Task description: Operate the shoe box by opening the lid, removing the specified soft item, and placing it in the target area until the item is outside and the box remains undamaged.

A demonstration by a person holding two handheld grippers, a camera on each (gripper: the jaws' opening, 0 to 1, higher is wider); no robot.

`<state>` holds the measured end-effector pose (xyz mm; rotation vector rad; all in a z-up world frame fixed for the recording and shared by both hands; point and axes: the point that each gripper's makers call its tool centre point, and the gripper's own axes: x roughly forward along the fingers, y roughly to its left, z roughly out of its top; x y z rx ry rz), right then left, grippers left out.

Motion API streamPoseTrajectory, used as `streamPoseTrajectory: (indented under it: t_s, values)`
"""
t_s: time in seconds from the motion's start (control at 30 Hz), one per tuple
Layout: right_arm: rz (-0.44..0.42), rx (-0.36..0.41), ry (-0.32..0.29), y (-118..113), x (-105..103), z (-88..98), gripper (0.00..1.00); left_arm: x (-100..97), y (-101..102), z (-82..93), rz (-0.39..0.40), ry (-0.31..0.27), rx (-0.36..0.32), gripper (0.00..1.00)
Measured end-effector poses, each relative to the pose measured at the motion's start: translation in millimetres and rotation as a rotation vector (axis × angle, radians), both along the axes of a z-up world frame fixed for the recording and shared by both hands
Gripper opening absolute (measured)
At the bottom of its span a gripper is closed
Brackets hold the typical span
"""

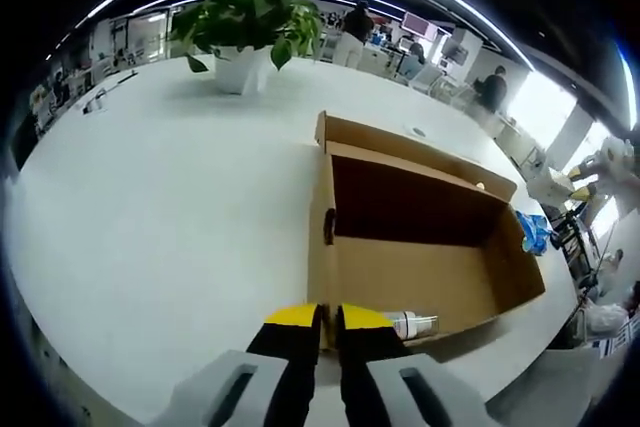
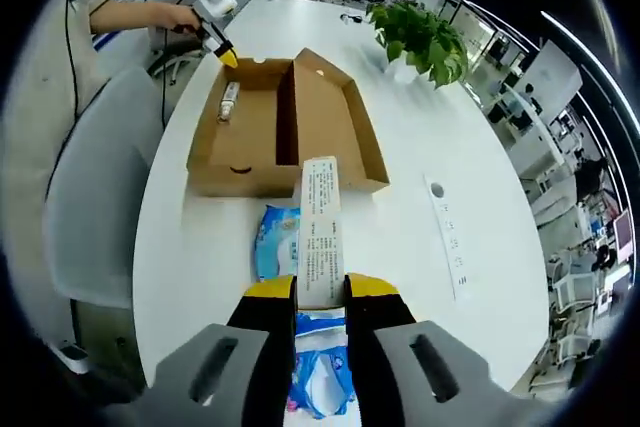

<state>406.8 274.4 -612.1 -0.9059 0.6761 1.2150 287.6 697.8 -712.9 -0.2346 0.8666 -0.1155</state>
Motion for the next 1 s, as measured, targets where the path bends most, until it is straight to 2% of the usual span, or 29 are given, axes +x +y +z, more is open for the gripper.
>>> streamPoseTrajectory:
  t_s: [0.33, 0.6, 1.0]
  values:
    - [-0.051, -0.041, 0.025, -31.1, 19.2, -15.1, 0.15, -0.1, -0.8, 0.4, 0.002, -0.007, 0.0, 0.06]
    - [-0.054, -0.115, 0.035, -60.1, 36.2, -38.3, 0.15, 0.4, -1.3, 0.0, -0.003, 0.0, 0.011, 0.06]
    - [-0.062, -0.166, 0.067, -91.7, 59.1, -69.9, 0.15, 0.8, -1.1, -0.8, 0.0, 0.006, 0.022, 0.06]
